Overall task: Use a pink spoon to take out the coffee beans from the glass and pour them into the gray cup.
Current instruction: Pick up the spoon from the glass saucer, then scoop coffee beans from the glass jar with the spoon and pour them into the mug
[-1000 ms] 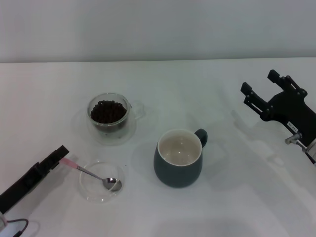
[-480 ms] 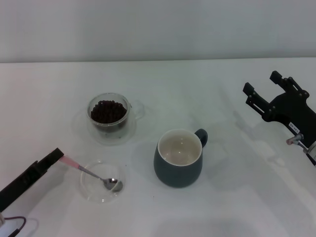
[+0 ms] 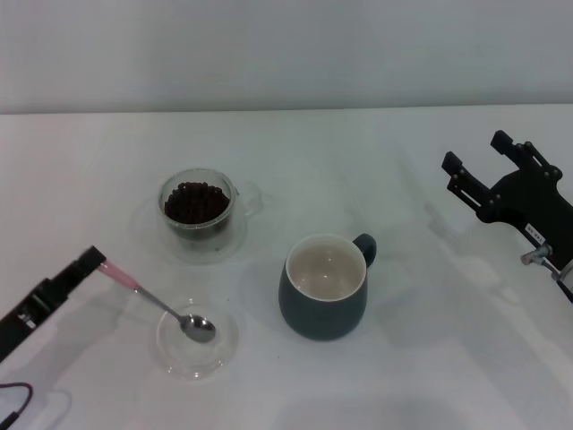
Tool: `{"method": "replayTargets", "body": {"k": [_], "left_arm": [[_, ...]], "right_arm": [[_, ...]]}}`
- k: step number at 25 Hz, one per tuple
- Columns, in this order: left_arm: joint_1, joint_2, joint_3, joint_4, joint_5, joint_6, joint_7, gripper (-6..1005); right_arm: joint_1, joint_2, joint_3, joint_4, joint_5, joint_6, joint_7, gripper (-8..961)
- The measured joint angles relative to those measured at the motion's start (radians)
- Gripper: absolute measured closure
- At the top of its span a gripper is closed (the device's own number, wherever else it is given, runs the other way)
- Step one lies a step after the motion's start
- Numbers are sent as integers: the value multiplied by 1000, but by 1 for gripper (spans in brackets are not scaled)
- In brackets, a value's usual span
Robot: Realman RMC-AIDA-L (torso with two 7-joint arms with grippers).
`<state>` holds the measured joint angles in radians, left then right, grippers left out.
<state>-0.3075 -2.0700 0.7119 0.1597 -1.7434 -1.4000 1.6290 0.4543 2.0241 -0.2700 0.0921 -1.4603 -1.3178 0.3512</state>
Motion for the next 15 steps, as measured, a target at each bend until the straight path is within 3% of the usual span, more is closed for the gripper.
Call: {"method": "replayTargets", "body": {"k": [9,13,15], "left_arm": [[19,11,0,50,-120,-99,-21,867],[-1,10,0,84,-204,-105,-21,867],[-45,6,0,99,-260,-82,-17,866]], "right_arm": [[-9,-2,0,-6,0,0,0,125],[-10,-3,0,-10,0,0,0,125],[-10,-3,0,-11,0,0,-1,125]]}}
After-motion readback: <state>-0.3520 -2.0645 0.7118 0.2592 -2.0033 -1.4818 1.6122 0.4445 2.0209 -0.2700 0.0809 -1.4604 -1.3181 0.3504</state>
